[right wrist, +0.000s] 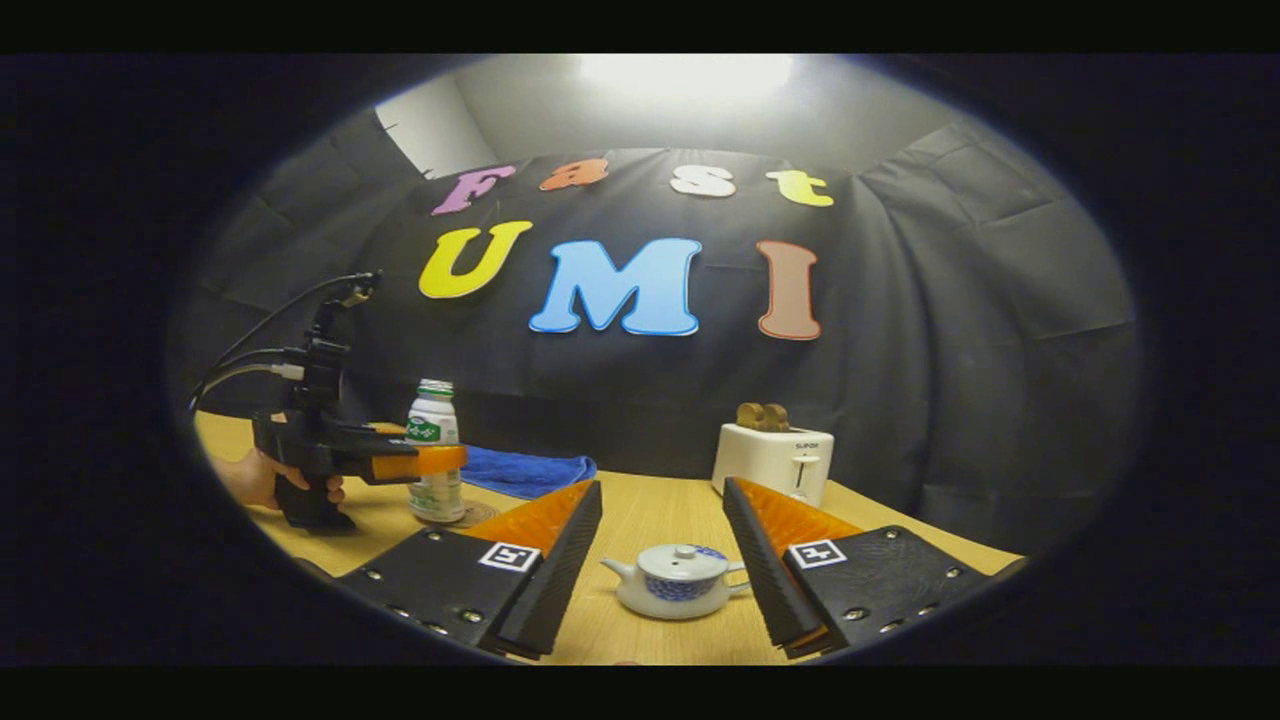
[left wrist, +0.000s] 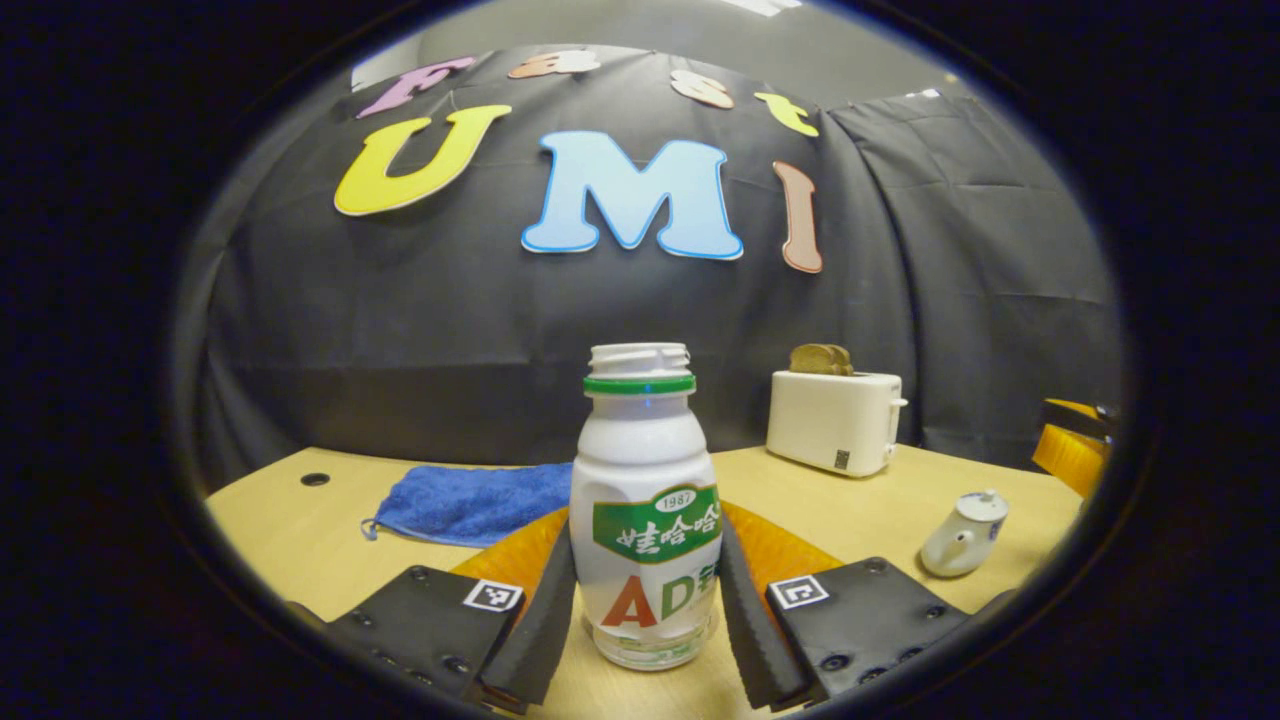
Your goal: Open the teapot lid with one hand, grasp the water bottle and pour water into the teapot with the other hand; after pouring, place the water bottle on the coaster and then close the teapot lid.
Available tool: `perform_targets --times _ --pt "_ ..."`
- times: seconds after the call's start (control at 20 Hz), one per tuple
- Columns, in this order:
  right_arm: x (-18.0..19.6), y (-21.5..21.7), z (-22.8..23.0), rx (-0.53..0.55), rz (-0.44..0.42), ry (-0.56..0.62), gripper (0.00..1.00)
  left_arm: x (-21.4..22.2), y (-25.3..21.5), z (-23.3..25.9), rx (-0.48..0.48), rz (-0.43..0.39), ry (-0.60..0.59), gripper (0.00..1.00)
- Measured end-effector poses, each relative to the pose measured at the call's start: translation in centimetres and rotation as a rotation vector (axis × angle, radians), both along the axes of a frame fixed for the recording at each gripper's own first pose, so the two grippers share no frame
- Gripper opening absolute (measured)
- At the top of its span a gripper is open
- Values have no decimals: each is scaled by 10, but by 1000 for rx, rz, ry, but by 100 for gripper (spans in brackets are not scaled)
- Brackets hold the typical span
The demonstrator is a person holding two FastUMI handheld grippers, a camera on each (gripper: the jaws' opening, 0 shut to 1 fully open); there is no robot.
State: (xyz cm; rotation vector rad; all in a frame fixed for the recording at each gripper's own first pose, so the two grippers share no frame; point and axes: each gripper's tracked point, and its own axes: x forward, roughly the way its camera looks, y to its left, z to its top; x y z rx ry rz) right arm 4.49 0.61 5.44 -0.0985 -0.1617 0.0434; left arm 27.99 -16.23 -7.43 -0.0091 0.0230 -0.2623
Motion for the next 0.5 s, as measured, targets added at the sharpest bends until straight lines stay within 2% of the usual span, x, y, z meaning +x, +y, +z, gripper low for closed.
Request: perform_targets --times 0.15,0.2,0.25,0.35,0.4,0.45,0.5 --pt "2 -4 -6 22 9 22 75 13 -5 1 -23 -7 1 75" --pt "4 -6 -6 32 9 28 75 18 -5 0 -27 -1 1 79" --pt "5 -8 -7 44 10 33 76 21 -5 0 -31 -1 3 71" --pt "7 -12 -8 63 5 36 75 28 -5 1 -42 0 0 75" --pt "7 -14 -8 69 3 35 75 29 -5 1 -46 1 -2 70" --pt "7 -15 -8 73 2 34 76 30 -5 0 -47 5 -4 80" --pt "8 -15 -8 74 2 34 75 31 -4 -2 -49 11 -2 79"
